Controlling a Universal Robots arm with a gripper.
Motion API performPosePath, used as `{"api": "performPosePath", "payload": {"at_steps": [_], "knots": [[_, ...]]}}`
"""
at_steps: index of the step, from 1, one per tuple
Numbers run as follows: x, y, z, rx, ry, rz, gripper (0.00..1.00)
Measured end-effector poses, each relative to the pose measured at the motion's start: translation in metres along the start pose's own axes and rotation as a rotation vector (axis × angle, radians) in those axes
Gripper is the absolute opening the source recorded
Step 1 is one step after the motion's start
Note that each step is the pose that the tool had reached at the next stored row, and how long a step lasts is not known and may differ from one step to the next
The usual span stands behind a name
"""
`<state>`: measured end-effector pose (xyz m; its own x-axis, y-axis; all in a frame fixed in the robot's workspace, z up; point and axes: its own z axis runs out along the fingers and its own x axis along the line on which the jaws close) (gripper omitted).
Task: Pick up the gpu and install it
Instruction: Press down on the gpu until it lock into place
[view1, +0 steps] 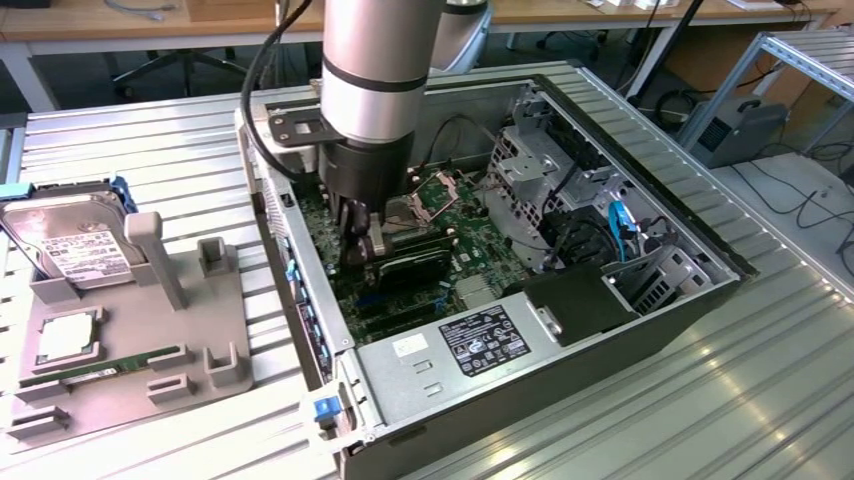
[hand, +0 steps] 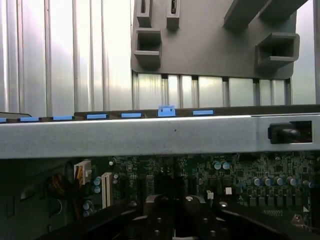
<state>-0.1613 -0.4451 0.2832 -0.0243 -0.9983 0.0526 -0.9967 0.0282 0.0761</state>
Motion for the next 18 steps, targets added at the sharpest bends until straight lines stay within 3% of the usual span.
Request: {"api": "performPosePath", "payload": {"at_steps": [4,9,18], "knots": [[0.000,0.0011,-0.0023,0.0007,0.0008,0.000,0.11],[0.000,0.0117,-0.0016,0.0085,0.0007,0.001,0.11],[0.000,0.0214,-0.0008,0.0122,0.0007,0.001,0.11]]}}
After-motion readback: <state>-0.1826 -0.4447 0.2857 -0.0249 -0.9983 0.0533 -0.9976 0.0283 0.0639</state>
